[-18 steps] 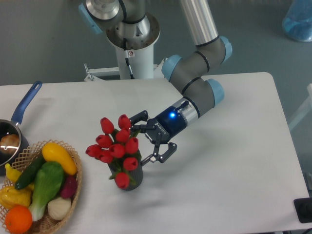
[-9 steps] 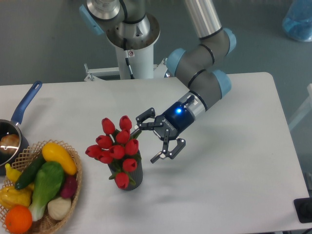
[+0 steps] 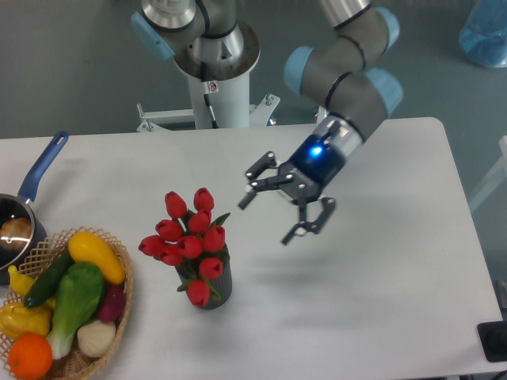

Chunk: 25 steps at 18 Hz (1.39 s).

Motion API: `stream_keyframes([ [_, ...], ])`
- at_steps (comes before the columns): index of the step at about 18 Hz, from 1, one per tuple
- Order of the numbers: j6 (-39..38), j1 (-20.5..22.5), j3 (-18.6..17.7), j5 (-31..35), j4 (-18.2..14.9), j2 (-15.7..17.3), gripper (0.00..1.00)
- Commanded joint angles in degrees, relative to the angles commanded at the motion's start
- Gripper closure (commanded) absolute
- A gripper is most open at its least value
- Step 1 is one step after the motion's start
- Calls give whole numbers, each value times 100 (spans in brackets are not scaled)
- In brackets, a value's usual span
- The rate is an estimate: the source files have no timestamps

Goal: Insert the flowers into the vase

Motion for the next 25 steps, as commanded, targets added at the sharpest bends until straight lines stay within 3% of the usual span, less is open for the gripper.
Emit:
stream_keyframes([
  [3, -177, 316, 17, 211, -9, 404, 0],
  [9, -177, 546, 61, 2398, -44, 1239, 0],
  [14, -116, 651, 44, 3952, -386, 1811, 0],
  [17, -37, 616, 44, 4772, -422, 1987, 0],
  [21, 744, 625, 53, 5519, -527, 2084, 0],
  [25, 904, 660, 62, 5618, -545, 2102, 0],
])
